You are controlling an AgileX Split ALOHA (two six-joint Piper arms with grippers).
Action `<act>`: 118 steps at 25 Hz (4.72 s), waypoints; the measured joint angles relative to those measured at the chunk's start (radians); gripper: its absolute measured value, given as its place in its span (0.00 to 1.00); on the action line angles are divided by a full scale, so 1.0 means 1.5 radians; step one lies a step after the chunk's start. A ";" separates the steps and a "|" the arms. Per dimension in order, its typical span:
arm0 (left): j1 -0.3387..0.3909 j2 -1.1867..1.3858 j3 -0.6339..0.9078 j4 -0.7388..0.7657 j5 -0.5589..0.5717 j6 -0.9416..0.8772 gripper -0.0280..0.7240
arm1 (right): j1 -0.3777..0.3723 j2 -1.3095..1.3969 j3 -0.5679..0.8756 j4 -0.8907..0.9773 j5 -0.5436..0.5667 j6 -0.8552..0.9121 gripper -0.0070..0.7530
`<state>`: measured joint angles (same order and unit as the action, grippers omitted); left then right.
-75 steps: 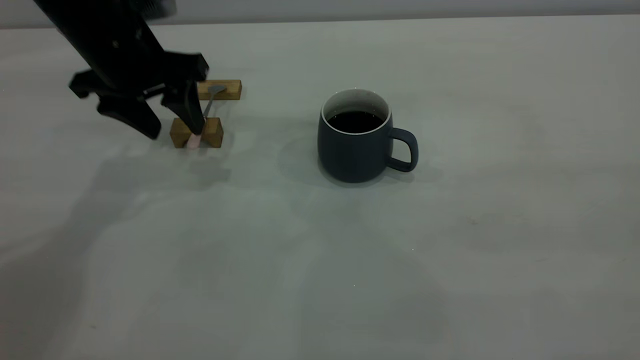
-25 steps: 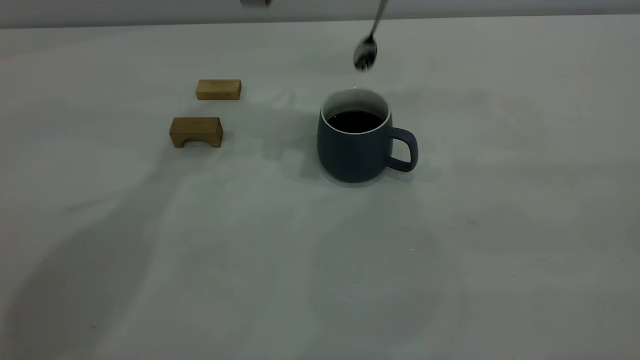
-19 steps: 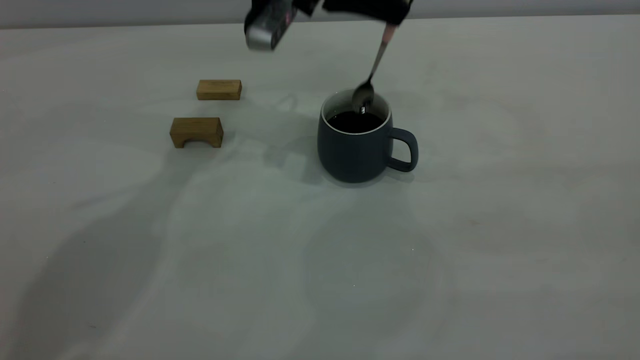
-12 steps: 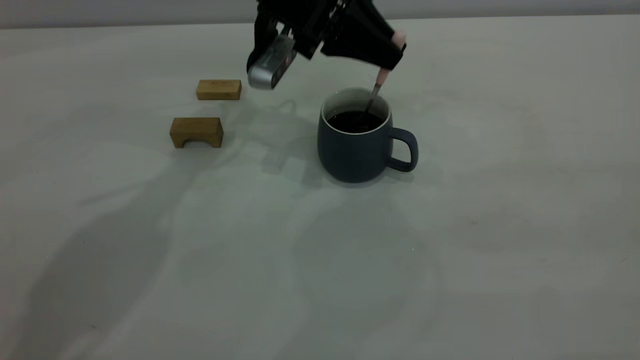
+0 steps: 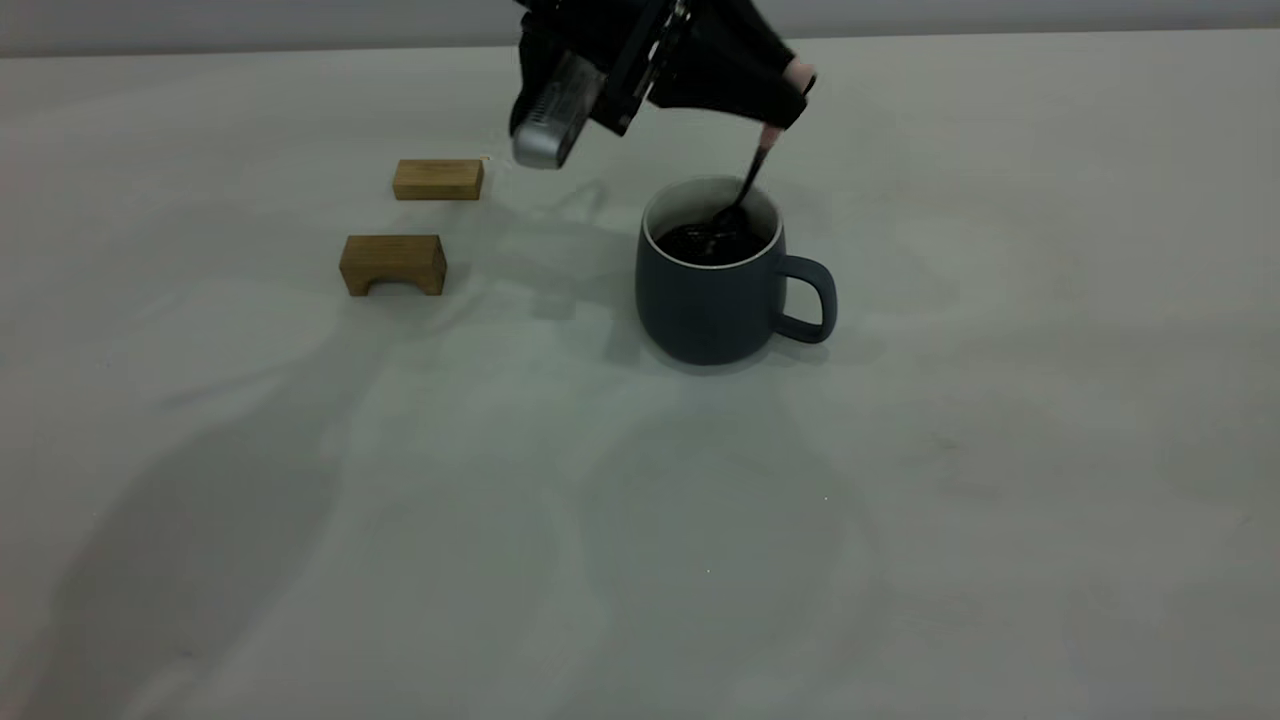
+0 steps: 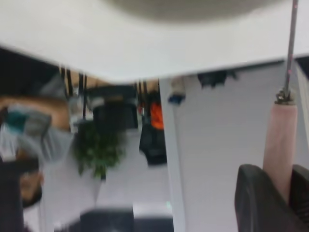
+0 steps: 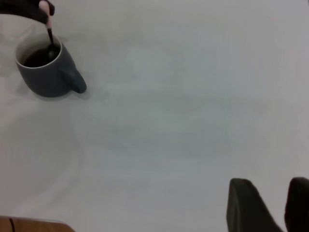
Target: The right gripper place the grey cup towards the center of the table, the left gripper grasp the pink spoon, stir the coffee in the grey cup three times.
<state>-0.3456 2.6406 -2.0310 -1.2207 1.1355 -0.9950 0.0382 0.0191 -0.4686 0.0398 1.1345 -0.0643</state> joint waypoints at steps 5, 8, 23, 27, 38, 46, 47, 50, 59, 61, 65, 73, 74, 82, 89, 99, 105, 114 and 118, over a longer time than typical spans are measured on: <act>0.000 0.022 0.000 -0.044 0.021 -0.083 0.22 | 0.000 0.000 0.000 0.000 0.000 0.000 0.32; 0.000 0.025 0.000 -0.012 0.021 -0.151 0.22 | 0.000 0.000 0.000 0.000 0.000 0.000 0.32; 0.015 0.023 -0.007 -0.045 0.017 0.002 0.22 | 0.000 0.000 0.000 0.000 0.000 0.000 0.32; 0.008 0.035 -0.007 -0.050 0.020 -0.062 0.22 | 0.000 0.000 0.000 0.000 0.000 0.000 0.32; 0.005 0.034 -0.105 0.150 0.022 -0.209 0.22 | 0.000 0.000 0.000 0.000 0.000 0.000 0.32; -0.005 0.052 -0.113 0.069 0.022 -0.123 0.22 | 0.000 0.000 0.000 0.000 0.000 0.000 0.32; -0.009 0.058 -0.113 0.056 0.022 -0.118 0.22 | 0.000 0.000 0.000 0.000 0.000 0.000 0.32; -0.016 0.072 -0.113 0.051 0.022 -0.136 0.22 | 0.000 0.000 0.000 0.000 0.000 0.000 0.32; -0.016 0.048 -0.141 0.230 0.022 -0.286 0.22 | 0.000 0.000 0.000 0.000 0.000 0.000 0.32; -0.016 0.046 -0.158 0.256 0.022 -0.288 0.22 | 0.000 0.000 0.000 0.000 0.000 0.000 0.32; -0.016 0.046 -0.166 0.261 0.022 -0.243 0.22 | 0.000 0.000 0.000 0.000 0.000 0.000 0.32; -0.016 0.046 -0.166 0.245 0.022 -0.185 0.26 | 0.000 0.000 0.000 0.000 0.000 0.000 0.32; -0.016 0.046 -0.166 0.245 0.022 -0.182 0.30 | 0.000 0.000 0.000 0.000 0.000 0.000 0.32; -0.016 0.046 -0.191 0.258 0.022 -0.133 0.57 | 0.000 0.000 0.000 0.000 0.000 0.000 0.32; -0.016 0.046 -0.367 0.441 0.022 -0.089 0.57 | 0.000 0.000 0.000 0.000 0.000 0.000 0.32; -0.016 -0.033 -0.512 0.609 0.022 0.591 0.57 | 0.000 0.000 0.000 0.000 0.000 0.000 0.32; -0.016 -0.197 -0.338 0.688 0.022 0.636 0.57 | 0.000 0.000 0.000 0.000 0.000 0.000 0.32; -0.022 -0.544 0.216 0.839 0.022 0.663 0.57 | 0.000 0.000 0.000 0.000 0.000 0.000 0.32; -0.023 -0.704 0.414 0.864 0.022 0.668 0.57 | 0.000 0.000 0.000 0.000 0.000 0.000 0.32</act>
<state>-0.3796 1.5839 -1.4106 0.0750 1.1679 0.0066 0.0382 0.0191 -0.4686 0.0398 1.1345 -0.0643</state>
